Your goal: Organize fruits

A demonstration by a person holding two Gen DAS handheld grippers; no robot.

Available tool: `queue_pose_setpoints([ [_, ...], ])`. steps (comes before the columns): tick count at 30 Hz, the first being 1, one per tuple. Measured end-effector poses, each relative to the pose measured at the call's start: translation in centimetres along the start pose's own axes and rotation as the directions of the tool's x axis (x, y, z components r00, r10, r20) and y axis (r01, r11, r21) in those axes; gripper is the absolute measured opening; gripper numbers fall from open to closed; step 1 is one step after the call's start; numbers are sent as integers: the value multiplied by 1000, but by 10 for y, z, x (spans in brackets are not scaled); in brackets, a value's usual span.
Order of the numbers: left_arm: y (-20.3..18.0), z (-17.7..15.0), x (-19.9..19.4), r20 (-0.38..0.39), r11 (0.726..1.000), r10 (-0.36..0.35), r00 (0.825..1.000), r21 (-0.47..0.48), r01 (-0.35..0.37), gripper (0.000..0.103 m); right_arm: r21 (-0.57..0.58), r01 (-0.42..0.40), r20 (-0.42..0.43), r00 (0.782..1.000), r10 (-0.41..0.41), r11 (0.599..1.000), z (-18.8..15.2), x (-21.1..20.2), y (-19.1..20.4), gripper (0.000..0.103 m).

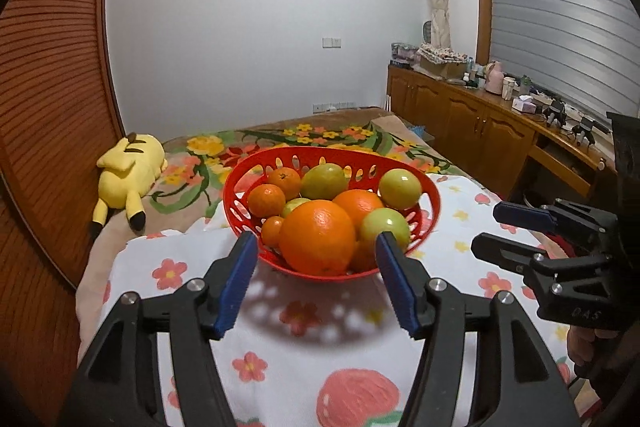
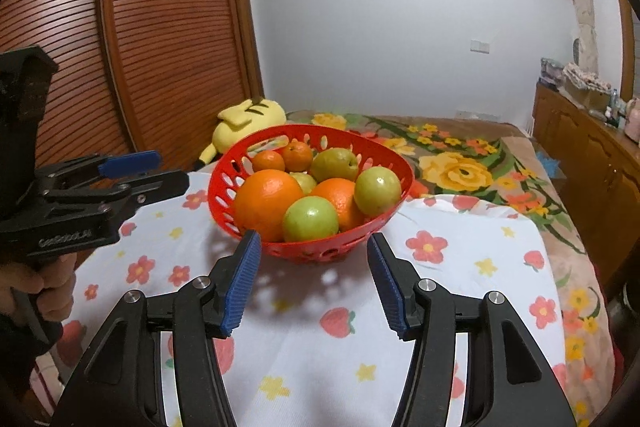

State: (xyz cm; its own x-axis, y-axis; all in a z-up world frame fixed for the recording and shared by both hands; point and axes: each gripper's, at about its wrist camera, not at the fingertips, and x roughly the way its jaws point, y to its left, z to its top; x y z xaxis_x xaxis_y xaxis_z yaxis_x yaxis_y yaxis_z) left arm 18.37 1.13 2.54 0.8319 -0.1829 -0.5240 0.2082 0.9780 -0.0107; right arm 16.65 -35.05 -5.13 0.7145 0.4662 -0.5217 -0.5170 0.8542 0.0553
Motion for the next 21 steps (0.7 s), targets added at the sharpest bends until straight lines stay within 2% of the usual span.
queue_pose_setpoints([
  [4,-4,-9,-19,43,999,34,999,6,-34,63,-2,16,29,999,-16,1000,-3,-15,3,59],
  [11,-5,-20,-47,81,999,34,996,-24,-32,70,-11,40,70,997,-39,999,-7,-41,10,61],
  [18,-10,-24,-74,117,998,53,992,-28,-50,71,-9,56,106,993,-55,998,-8,-59,17,66],
  [21,-9,-27,-83,128,998,51,990,-43,-46,81,-8,64,122,991,-63,998,-10,-65,20,70],
])
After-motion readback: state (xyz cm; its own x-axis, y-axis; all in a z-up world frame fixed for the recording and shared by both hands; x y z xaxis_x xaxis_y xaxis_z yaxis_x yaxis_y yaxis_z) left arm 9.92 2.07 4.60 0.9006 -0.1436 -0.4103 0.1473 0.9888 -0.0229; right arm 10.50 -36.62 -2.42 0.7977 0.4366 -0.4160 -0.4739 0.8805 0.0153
